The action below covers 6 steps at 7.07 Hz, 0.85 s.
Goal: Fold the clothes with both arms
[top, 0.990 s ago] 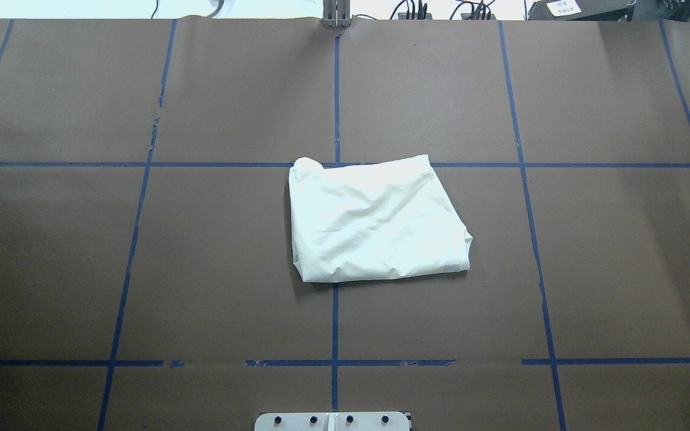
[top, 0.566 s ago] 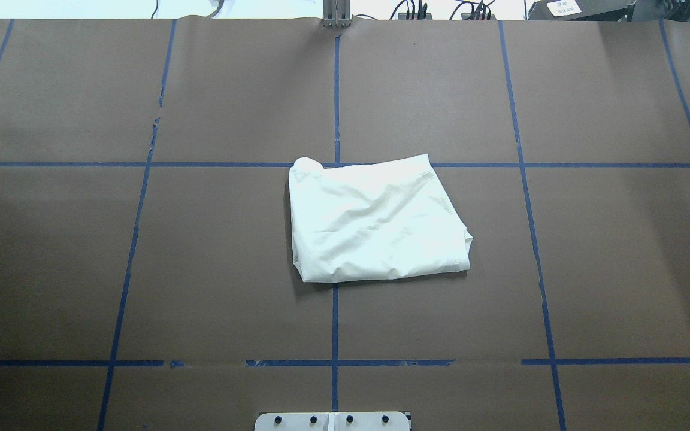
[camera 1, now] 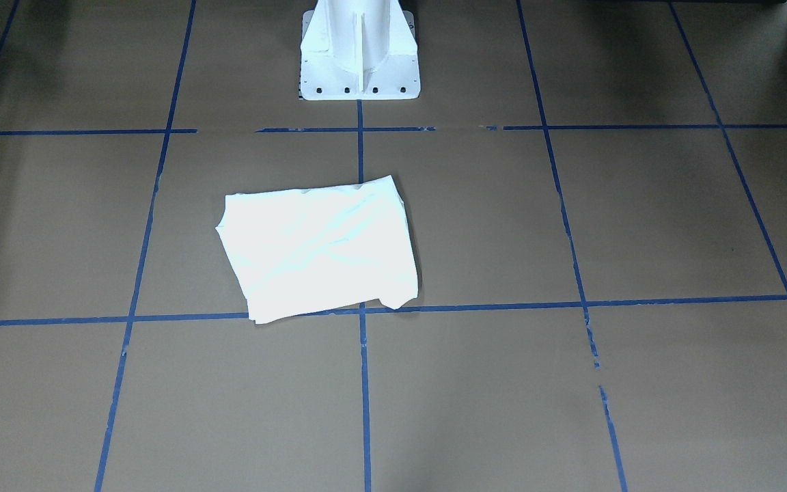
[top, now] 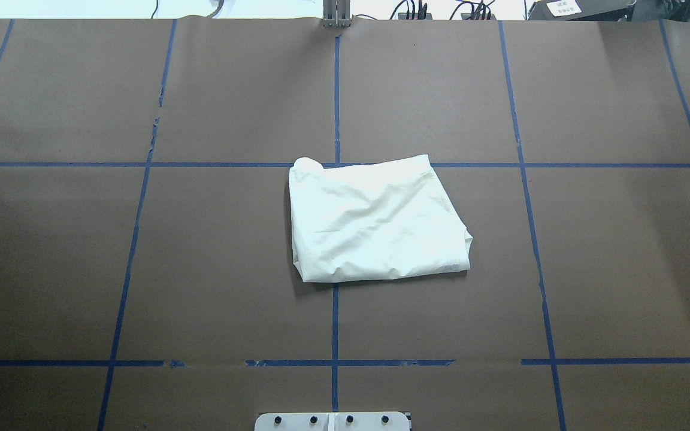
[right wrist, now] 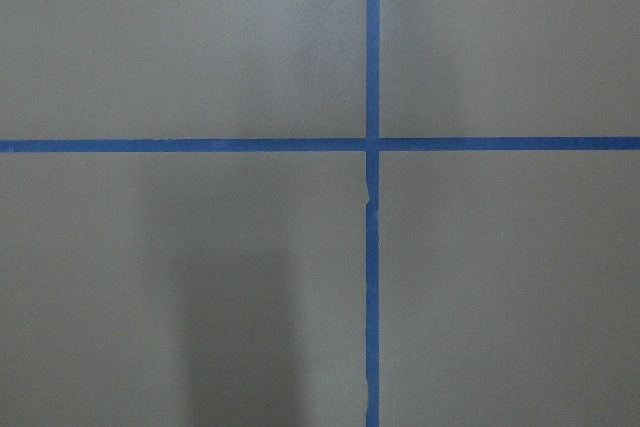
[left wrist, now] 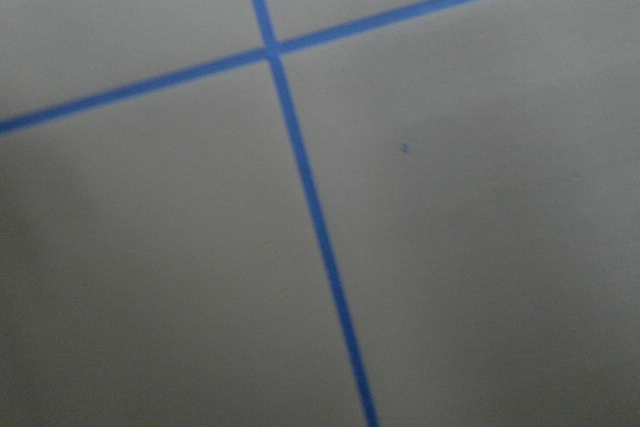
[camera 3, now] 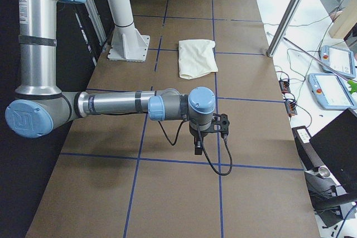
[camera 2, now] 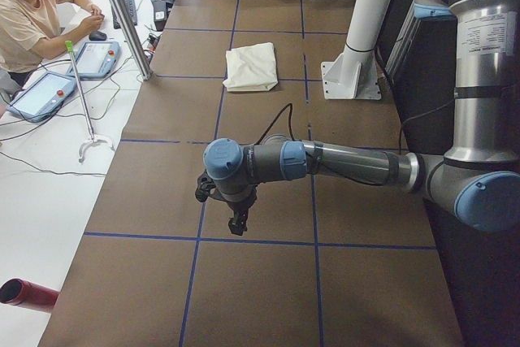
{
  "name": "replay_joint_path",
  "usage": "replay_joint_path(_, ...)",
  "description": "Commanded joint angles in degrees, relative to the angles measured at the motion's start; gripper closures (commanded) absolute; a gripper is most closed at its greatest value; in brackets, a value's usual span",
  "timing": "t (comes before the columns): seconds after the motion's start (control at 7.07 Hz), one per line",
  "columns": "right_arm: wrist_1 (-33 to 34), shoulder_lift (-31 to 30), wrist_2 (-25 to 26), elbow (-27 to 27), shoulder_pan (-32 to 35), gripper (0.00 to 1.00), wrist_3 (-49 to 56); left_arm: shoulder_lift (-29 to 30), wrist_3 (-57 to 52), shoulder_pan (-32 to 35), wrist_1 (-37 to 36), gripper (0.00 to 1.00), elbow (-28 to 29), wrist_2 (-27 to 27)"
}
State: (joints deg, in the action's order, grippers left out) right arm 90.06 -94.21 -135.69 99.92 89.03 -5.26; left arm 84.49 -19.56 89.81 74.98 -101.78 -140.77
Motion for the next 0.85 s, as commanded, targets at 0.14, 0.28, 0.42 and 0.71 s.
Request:
replay_joint_path(0.14,-1.3,0.1,0.0,0.1,-0.1,0.0,-0.2,0.1,0.4,3.9,0.3,0.0,0.2,-0.8)
replay_joint_path(0.28,-1.3,0.1,0.1,0.1,-0.1,0.0,-0.2,0.1,0.4,6.1,1.8,0.0,0.3,-0.6)
replay_joint_path(0.42,-1.3,0.1,0.1,0.1,-0.1,0.0,-0.2,0.1,0.5,7.9,5.6,0.0,0.5,1.2)
replay_joint_path(0.71,-1.3,0.1,0.1,-0.1,0.0,0.0,-0.2,0.2,0.5,7.9,11.5,0.0,2.5,6.4)
